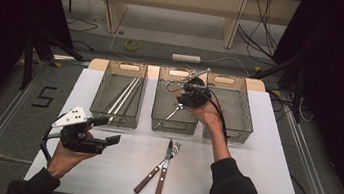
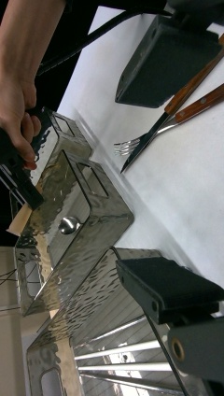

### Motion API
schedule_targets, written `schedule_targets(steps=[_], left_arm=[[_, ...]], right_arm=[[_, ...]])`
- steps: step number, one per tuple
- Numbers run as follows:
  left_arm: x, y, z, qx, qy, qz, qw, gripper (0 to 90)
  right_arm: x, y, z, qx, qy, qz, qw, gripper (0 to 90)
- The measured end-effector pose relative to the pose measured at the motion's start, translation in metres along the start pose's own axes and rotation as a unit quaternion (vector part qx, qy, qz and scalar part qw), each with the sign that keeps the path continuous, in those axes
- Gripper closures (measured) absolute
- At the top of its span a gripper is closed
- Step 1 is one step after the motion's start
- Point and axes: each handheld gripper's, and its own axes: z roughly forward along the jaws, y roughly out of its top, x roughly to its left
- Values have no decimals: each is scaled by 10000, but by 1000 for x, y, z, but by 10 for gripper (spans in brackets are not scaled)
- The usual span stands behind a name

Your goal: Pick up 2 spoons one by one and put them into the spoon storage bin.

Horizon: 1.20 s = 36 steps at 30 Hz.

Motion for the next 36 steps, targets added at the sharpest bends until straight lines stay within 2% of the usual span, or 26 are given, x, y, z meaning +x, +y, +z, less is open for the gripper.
schedule_targets(steps=[5, 16, 17, 32, 34, 36], left_arm=[[0, 0, 0, 2, -2, 6, 10000, 160], [0, 0, -1, 7, -2, 19, 10000, 161], [0, 0, -1, -2, -1, 11, 10000, 161], [0, 0, -1, -13, 10, 14, 10000, 160], [0, 0, -1, -14, 9, 14, 10000, 161], [0, 0, -1, -14, 9, 10, 10000, 160]], right_arm=[[2, 1, 4, 25, 2, 70, 10000, 780], [5, -1, 19, 238, 1, -4, 9997, 778], [6, -1, 20, 263, 10, 70, 9996, 778], [8, -2, 28, 400, 24, 80, 9992, 770], [8, -2, 30, 403, 40, 80, 9991, 751], [9, -2, 30, 404, 66, 160, 9990, 679]])
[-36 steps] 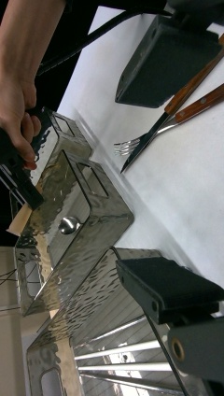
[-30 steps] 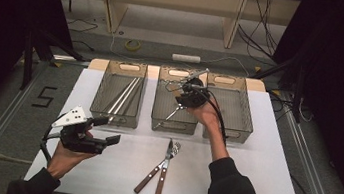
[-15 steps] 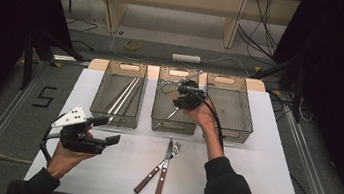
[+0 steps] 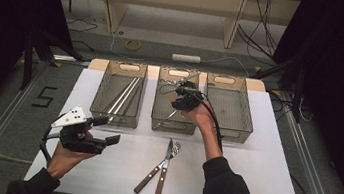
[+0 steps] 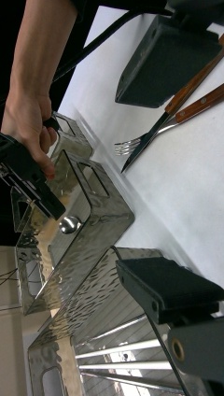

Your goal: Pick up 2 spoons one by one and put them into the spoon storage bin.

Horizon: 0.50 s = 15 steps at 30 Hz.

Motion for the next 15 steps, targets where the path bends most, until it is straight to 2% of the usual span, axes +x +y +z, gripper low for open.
schedule_targets(steps=[2, 8, 12, 15], left_arm=[[0, 0, 0, -2, 0, -3, 10000, 160], [0, 0, 0, -19, 11, -22, 10000, 160], [0, 0, 0, -5, 16, -8, 10000, 160], [0, 0, -1, -12, 22, -9, 10000, 160]], right_arm=[[1, 0, -1, 37, 43, 42, 10000, 653], [5, 0, -11, -110, 243, 18, 9996, 538], [18, 0, -24, -195, 415, -119, 9989, 447], [30, 0, -36, -360, 545, -272, 9975, 420]])
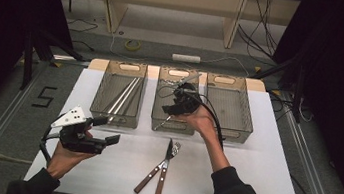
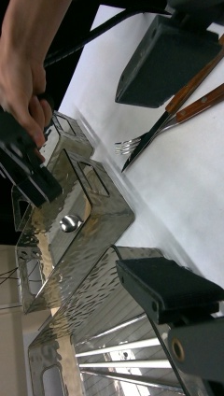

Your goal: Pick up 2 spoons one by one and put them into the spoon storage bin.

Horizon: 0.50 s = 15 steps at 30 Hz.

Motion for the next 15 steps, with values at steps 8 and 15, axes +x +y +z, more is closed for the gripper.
schedule_targets(steps=[8, 15], left_arm=[[0, 0, -1, 4, 17, 3, 10000, 160], [0, 0, -1, -10, 33, -16, 10000, 160]], right_arm=[[30, -10, -14, -167, 284, -124, 9994, 376], [54, -25, -22, -325, 488, -248, 9980, 359]])
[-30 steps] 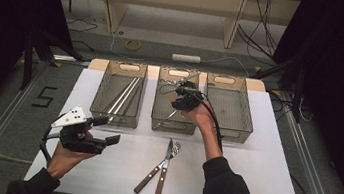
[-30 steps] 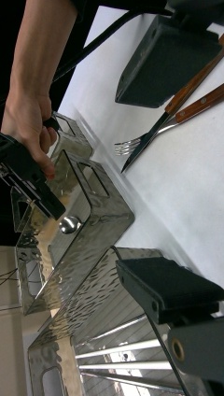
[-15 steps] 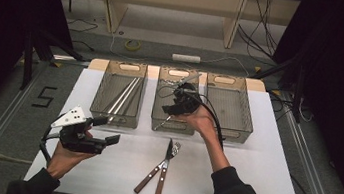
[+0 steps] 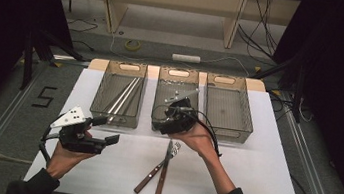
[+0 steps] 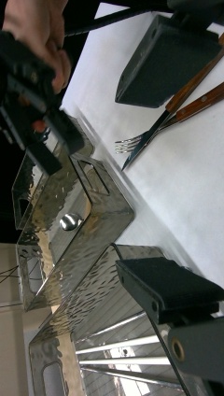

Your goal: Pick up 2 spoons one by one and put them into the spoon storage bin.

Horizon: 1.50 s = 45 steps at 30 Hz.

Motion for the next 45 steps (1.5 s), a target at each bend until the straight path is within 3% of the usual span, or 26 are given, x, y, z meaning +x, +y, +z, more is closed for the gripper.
schedule_targets(steps=[9, 17, 28, 36, 41, 45], left_arm=[[0, 0, -1, -20, 9, -3, 10000, 160], [0, -1, -1, -10, 17, 4, 10000, 160], [-1, 0, -2, -26, 22, 5, 10000, 160], [0, 0, -3, -36, 19, 9, 10000, 160], [-1, 0, -3, -35, 17, 18, 10000, 160], [-1, 0, -3, -17, 19, 28, 10000, 160]], right_arm=[[23, -20, 0, -192, 280, 28, 9994, 338], [33, -30, 2, -119, 432, -40, 9990, 368], [51, -45, 11, 110, 698, -204, 9973, 513], [58, -54, 18, 287, 708, -323, 9966, 652], [64, -61, 26, 562, 774, -385, 9947, 739], [68, -63, 29, 584, 834, -478, 9937, 791]])
